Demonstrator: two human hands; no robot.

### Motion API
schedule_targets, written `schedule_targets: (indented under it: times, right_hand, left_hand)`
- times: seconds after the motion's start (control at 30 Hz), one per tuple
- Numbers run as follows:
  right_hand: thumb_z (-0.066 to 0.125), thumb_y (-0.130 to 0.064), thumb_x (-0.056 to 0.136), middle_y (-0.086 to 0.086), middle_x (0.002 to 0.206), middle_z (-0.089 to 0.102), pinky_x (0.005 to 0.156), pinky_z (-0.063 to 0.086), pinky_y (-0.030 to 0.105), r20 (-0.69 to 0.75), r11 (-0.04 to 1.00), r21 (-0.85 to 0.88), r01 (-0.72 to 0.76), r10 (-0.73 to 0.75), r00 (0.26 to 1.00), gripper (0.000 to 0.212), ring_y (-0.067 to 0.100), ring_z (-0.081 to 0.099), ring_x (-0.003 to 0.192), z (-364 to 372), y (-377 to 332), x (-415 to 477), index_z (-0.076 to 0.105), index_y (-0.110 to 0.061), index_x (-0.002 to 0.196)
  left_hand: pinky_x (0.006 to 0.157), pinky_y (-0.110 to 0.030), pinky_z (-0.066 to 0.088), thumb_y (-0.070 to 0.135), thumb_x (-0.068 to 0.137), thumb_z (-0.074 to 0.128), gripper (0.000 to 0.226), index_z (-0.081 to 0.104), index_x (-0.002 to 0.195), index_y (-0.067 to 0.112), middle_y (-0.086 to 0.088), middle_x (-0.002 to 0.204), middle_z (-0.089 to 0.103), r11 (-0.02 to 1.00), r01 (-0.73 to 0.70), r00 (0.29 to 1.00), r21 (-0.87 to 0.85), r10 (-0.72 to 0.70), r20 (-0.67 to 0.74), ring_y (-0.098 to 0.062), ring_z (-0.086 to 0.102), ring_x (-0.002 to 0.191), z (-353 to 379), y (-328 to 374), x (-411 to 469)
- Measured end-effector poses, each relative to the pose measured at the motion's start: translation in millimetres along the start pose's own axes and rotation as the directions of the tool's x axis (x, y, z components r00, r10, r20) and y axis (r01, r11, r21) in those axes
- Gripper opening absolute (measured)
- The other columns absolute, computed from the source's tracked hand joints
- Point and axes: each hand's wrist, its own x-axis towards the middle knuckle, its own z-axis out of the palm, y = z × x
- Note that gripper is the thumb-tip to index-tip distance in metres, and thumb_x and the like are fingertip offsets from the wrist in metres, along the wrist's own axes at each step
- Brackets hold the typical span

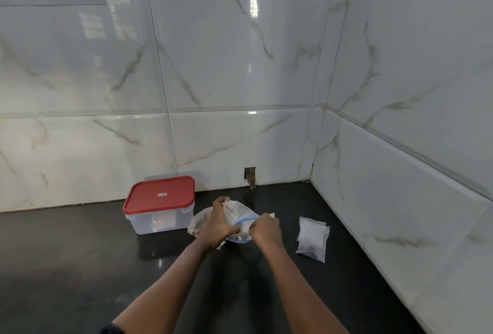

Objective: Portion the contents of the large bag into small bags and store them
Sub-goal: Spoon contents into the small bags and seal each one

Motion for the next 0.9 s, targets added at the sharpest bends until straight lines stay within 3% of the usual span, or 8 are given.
schedule_targets:
  times: [0.13, 0.27, 0.4, 0.5, 0.6, 0.67, 0.83, 0.9]
  right_hand:
    - [0.054, -0.008, 0.088, 0.008, 0.102, 0.070, 0.077, 0.053, 0.023, -0.106, 0.963, 0.210, 0.168, -0.148, 0.983, 0.023, 0.014, 0.066, 0.087, -24, -3, -1, 0.072, -0.009, 0.103]
    - [0.053, -0.004, 0.089, 0.004, 0.086, 0.071, 0.069, 0.054, 0.015, -0.111, 0.671, 0.698, 0.248, -0.241, 0.964, 0.020, 0.009, 0.065, 0.074, -48, -10, -17, 0.072, -0.008, 0.096]
    - [0.063, -0.012, 0.087, -0.002, 0.083, 0.070, 0.068, 0.053, 0.012, -0.158, 0.604, 0.732, 0.315, -0.299, 0.941, 0.009, 0.005, 0.066, 0.076, -55, -7, -24, 0.069, -0.013, 0.094]
    - [0.067, -0.014, 0.086, -0.011, 0.077, 0.065, 0.063, 0.050, 0.007, -0.237, 0.680, 0.637, 0.364, -0.276, 0.931, 0.010, -0.001, 0.063, 0.073, -57, 1, -22, 0.068, -0.015, 0.095]
    - [0.064, -0.012, 0.087, -0.006, 0.079, 0.066, 0.070, 0.050, 0.017, -0.326, 0.737, 0.592, 0.326, -0.151, 0.933, 0.011, 0.008, 0.063, 0.077, -61, 12, -15, 0.071, -0.011, 0.095]
    - [0.065, -0.009, 0.086, -0.006, 0.075, 0.065, 0.072, 0.049, 0.021, -0.361, 0.742, 0.595, 0.309, -0.096, 0.927, 0.009, 0.009, 0.060, 0.075, -65, 18, -11, 0.072, -0.009, 0.092]
    - [0.064, -0.002, 0.085, -0.006, 0.074, 0.064, 0.062, 0.044, 0.005, -0.413, 0.763, 0.569, 0.307, -0.058, 0.909, 0.012, 0.005, 0.057, 0.070, -78, 37, -6, 0.072, -0.010, 0.088]
    - [0.060, 0.004, 0.085, -0.002, 0.082, 0.067, 0.070, 0.049, 0.013, -0.404, 0.761, 0.577, 0.295, -0.048, 0.914, 0.020, 0.010, 0.061, 0.077, -81, 43, -3, 0.071, -0.011, 0.090]
  left_hand:
    - [0.110, -0.043, 0.028, 0.064, 0.061, 0.060, 0.099, 0.016, 0.142, 0.029, -0.003, 0.141, 0.027, 0.971, -0.038, 0.999, -0.235, 0.034, -0.020, -0.022, 0.026, 0.131, -3, 23, -6]
    - [0.117, -0.045, 0.013, 0.084, 0.060, 0.034, 0.099, 0.027, 0.143, 0.029, -0.001, 0.149, 0.028, 0.850, -0.055, 0.994, -0.524, -0.005, -0.112, -0.021, 0.020, 0.139, 6, 45, 2]
    - [0.101, -0.033, 0.038, 0.046, 0.098, 0.027, 0.026, 0.047, 0.111, 0.036, -0.003, 0.125, 0.047, 0.776, -0.089, 0.991, -0.625, 0.005, -0.134, -0.019, 0.044, 0.120, 21, 65, 6]
    - [0.096, -0.037, 0.044, 0.039, 0.099, 0.034, 0.017, 0.050, 0.105, 0.038, -0.008, 0.122, 0.049, 0.798, -0.111, 0.990, -0.593, 0.033, -0.140, -0.022, 0.049, 0.114, 33, 74, 8]
    - [0.083, -0.031, 0.048, 0.026, 0.098, 0.043, 0.015, 0.056, 0.103, 0.022, -0.008, 0.109, 0.058, 0.806, -0.149, 0.972, -0.573, 0.013, -0.235, -0.020, 0.055, 0.098, 42, 78, 8]
    - [0.073, -0.026, 0.047, 0.019, 0.096, 0.049, 0.012, 0.060, 0.097, 0.015, -0.006, 0.096, 0.062, 0.836, -0.168, 0.956, -0.522, 0.010, -0.292, -0.017, 0.056, 0.086, 46, 78, 7]
    - [0.062, -0.021, 0.044, 0.015, 0.089, 0.059, 0.005, 0.064, 0.091, 0.015, -0.004, 0.088, 0.065, 0.855, -0.163, 0.953, -0.493, 0.007, -0.303, -0.014, 0.057, 0.078, 58, 76, 10]
    - [0.065, -0.022, 0.044, 0.015, 0.088, 0.061, 0.005, 0.065, 0.091, 0.013, -0.005, 0.088, 0.066, 0.838, -0.163, 0.956, -0.522, 0.003, -0.294, -0.014, 0.057, 0.078, 64, 77, 11]
